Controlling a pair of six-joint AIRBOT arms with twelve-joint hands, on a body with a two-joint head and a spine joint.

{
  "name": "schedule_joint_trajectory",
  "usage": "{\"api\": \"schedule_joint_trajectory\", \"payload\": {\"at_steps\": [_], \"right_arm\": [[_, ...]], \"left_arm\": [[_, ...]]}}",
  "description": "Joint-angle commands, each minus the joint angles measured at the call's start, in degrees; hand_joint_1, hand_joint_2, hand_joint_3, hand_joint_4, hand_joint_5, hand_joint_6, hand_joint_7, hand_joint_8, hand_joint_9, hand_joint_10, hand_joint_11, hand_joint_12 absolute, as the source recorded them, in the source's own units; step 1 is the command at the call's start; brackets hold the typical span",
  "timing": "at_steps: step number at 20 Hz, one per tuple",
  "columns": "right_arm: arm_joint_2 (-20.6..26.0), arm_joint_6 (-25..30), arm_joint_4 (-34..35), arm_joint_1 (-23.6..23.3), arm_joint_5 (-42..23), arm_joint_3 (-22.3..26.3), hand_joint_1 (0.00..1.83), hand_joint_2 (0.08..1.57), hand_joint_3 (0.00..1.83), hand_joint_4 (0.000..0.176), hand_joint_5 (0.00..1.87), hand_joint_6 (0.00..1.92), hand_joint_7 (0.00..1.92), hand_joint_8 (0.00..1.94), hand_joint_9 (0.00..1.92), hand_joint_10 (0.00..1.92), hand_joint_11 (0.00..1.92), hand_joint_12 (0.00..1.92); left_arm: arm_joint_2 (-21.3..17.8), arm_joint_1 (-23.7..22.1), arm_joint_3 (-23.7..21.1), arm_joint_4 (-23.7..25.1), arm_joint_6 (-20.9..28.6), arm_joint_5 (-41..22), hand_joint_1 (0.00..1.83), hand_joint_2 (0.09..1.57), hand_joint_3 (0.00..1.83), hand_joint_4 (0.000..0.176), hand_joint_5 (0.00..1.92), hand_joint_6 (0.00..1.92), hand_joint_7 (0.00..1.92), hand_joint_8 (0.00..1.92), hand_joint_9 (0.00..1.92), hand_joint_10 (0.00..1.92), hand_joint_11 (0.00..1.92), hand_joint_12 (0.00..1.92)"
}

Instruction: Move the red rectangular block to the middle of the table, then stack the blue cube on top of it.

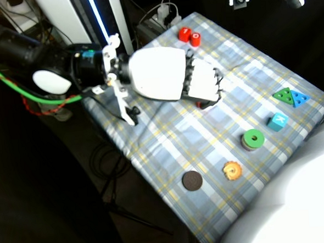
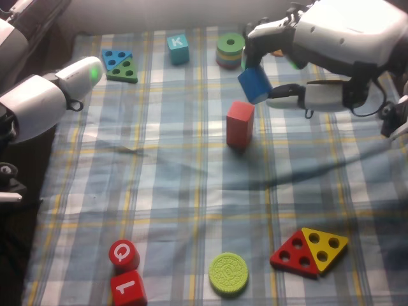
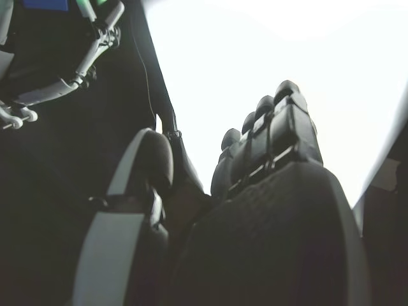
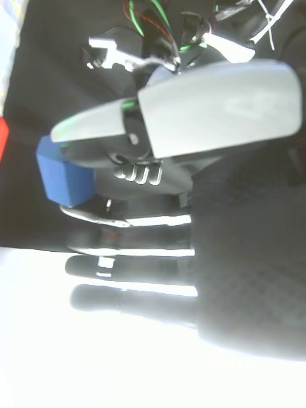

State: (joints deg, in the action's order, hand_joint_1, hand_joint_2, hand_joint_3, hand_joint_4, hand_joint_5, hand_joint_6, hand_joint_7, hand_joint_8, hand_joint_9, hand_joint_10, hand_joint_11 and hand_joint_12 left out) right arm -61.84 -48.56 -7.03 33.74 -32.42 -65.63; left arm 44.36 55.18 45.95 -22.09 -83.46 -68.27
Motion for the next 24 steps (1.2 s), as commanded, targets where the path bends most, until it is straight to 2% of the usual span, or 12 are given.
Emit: {"api": "schedule_joint_trajectory", "payload": {"at_steps": [1, 2, 5, 8, 12, 15, 17, 18, 19, 21, 23, 24], "right_arm": [[-0.4, 0.2, 0.5, -1.1, -6.8, -0.2, 1.04, 1.32, 0.00, 0.000, 0.62, 1.60, 0.26, 1.30, 0.25, 1.62, 0.45, 1.92], [-0.6, 0.2, 0.5, -1.1, -6.6, -0.4, 1.04, 1.35, 0.04, 0.000, 0.56, 1.72, 0.47, 1.59, 0.48, 1.82, 0.67, 1.92], [-1.5, 0.2, 0.5, -1.1, -6.1, -0.9, 0.99, 1.44, 0.00, 0.000, 0.39, 1.79, 0.52, 1.79, 0.42, 1.80, 0.49, 1.92], [-1.9, 0.2, 0.5, -1.1, -5.6, -1.2, 1.03, 1.39, 0.00, 0.026, 0.52, 1.68, 0.55, 1.71, 0.46, 1.78, 0.40, 1.92], [-2.6, 0.2, 0.5, -1.1, -5.0, -1.6, 1.16, 1.26, 0.00, 0.000, 0.76, 1.25, 0.71, 1.57, 0.60, 1.70, 0.50, 1.92], [-3.0, 0.2, 0.5, -1.1, -4.5, -1.7, 1.25, 1.30, 0.01, 0.000, 0.60, 1.57, 0.63, 1.51, 0.61, 1.69, 0.45, 1.92], [-3.2, 0.2, 0.5, -1.1, -4.2, -1.8, 1.09, 1.33, 0.01, 0.013, 0.59, 1.57, 0.63, 1.60, 0.53, 1.69, 0.45, 1.92], [-3.3, 0.2, 0.5, -1.1, -3.9, -1.8, 1.23, 1.33, 0.01, 0.000, 0.52, 1.58, 0.58, 1.62, 0.59, 1.74, 0.43, 1.92], [-3.3, 0.2, 0.5, -1.1, -3.9, -1.8, 1.10, 1.36, 0.01, 0.000, 0.49, 1.64, 0.61, 1.67, 0.53, 1.77, 0.46, 1.92], [-3.5, 0.2, 0.5, -1.1, -3.7, -1.9, 1.05, 1.37, 0.00, 0.025, 0.53, 1.66, 0.57, 1.67, 0.45, 1.78, 0.38, 1.92], [-3.8, 0.2, 0.5, -1.1, -3.6, -2.0, 1.07, 1.35, 0.00, 0.009, 0.52, 1.63, 0.62, 1.63, 0.51, 1.72, 0.42, 1.92], [-4.0, 0.2, 0.5, -1.1, -3.5, -2.0, 1.09, 1.35, 0.00, 0.000, 0.54, 1.55, 0.65, 1.68, 0.54, 1.80, 0.48, 1.92]], "left_arm": [[0.2, -0.5, 0.3, 1.0, 0.5, -6.9, 0.75, 1.44, 0.01, 0.090, 0.06, 0.00, 0.00, 0.00, 0.00, 0.00, 0.00, 0.00], [0.3, -0.5, 0.4, 1.0, 0.5, -6.9, 0.75, 1.44, 0.00, 0.092, 0.07, 0.01, 0.00, 0.00, 0.00, 0.00, 0.00, 0.00], [0.3, -0.5, 0.4, 1.0, 0.5, -6.9, 0.73, 1.45, 0.01, 0.101, 0.07, 0.00, 0.00, 0.00, 0.00, 0.00, 0.00, 0.00], [0.5, -0.5, 0.4, 1.0, 0.5, -6.9, 0.71, 1.46, 0.01, 0.089, 0.06, 0.00, 0.00, 0.00, 0.00, 0.00, 0.00, 0.00], [0.6, -0.5, 0.5, 1.0, 0.7, -6.9, 0.74, 1.45, 0.00, 0.089, 0.08, 0.01, 0.00, 0.00, 0.00, 0.00, 0.00, 0.00], [0.7, -0.5, 0.5, 1.0, 0.8, -6.9, 0.77, 1.45, 0.00, 0.090, 0.08, 0.01, 0.00, 0.00, 0.00, 0.00, 0.00, 0.00], [0.7, -0.5, 0.5, 1.0, 0.8, -6.9, 0.79, 1.45, 0.00, 0.080, 0.09, 0.01, 0.00, 0.00, 0.00, 0.00, 0.00, 0.00], [0.7, -0.5, 0.5, 1.0, 0.8, -6.9, 0.80, 1.45, 0.00, 0.076, 0.09, 0.01, 0.00, 0.00, 0.00, 0.00, 0.00, 0.00], [0.8, -0.5, 0.5, 1.0, 0.8, -6.9, 0.80, 1.45, 0.00, 0.074, 0.09, 0.01, 0.00, 0.00, 0.00, 0.00, 0.00, 0.00], [0.8, -0.5, 0.5, 1.0, 0.9, -7.0, 0.81, 1.45, 0.00, 0.075, 0.09, 0.01, 0.00, 0.00, 0.00, 0.00, 0.00, 0.00], [0.8, -0.5, 0.6, 1.0, 0.9, -7.0, 0.81, 1.45, 0.00, 0.077, 0.08, 0.00, 0.00, 0.00, 0.00, 0.00, 0.00, 0.00], [0.8, -0.5, 0.6, 1.0, 1.0, -7.0, 0.84, 1.44, 0.00, 0.061, 0.10, 0.01, 0.00, 0.00, 0.00, 0.00, 0.00, 0.00]]}}
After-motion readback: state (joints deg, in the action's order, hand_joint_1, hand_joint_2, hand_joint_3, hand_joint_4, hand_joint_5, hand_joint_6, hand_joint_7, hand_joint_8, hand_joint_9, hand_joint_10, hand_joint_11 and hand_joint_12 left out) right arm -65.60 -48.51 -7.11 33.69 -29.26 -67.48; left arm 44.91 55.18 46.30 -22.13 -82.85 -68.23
